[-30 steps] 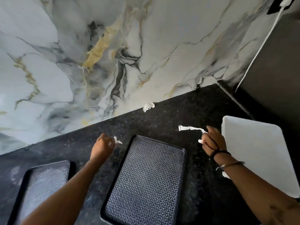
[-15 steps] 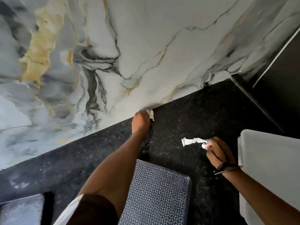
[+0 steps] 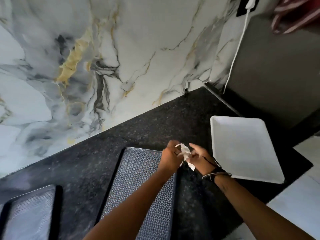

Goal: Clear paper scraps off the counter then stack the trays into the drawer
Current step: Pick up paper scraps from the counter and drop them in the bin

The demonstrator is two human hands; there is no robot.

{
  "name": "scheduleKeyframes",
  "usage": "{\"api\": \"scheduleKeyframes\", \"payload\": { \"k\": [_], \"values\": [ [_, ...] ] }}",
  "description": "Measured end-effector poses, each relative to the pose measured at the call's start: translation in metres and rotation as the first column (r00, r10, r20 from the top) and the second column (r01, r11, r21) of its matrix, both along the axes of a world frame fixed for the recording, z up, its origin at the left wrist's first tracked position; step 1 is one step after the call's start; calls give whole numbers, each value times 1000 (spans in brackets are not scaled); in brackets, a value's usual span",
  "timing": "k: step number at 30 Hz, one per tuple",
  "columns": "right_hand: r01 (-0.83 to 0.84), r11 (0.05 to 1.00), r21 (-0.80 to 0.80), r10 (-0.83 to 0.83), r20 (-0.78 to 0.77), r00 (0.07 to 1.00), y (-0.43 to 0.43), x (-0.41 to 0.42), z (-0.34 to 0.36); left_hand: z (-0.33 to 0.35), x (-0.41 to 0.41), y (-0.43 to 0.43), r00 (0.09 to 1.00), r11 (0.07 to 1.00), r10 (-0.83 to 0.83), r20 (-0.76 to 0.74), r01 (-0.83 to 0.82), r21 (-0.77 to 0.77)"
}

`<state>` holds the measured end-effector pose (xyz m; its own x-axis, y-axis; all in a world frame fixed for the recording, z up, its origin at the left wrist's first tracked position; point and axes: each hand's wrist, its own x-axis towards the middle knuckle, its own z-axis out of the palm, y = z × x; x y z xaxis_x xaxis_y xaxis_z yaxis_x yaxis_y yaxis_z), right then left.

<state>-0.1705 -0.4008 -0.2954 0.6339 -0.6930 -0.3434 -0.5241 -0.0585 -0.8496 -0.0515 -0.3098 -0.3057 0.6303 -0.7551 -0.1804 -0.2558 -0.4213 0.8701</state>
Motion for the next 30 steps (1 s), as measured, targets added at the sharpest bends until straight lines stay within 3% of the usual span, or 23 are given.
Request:
{"api": "scheduleKeyframes", "payload": {
  "k": [5,12,15,20,24,27,30],
  "values": [
    [5,992,-130,2,55,998,44,-114,30,10,-101,19,983,983,-182,3,182,7],
    [79,996,-35,-80,-51,995,94,-283,15,-19,-260,69,949,950,-302,-89,308,59],
    [109,993,41,-103,-109,989,109,-353,-41,-74,-331,84,936,943,-273,-224,307,131],
    [270,954,128,-226,-282,933,101,-439,-212,-225,-429,60,915,886,-241,-325,344,310],
    [214,966,143,-131,-443,887,83,-473,-350,-346,-472,32,896,826,-253,-365,397,401],
    [163,980,112,-69,-579,813,77,-490,-384,-370,-478,31,863,751,-333,-379,486,447],
    [152,987,58,-87,-602,793,83,-484,-347,-324,-464,47,877,797,-356,-323,465,385]
  ]
}}
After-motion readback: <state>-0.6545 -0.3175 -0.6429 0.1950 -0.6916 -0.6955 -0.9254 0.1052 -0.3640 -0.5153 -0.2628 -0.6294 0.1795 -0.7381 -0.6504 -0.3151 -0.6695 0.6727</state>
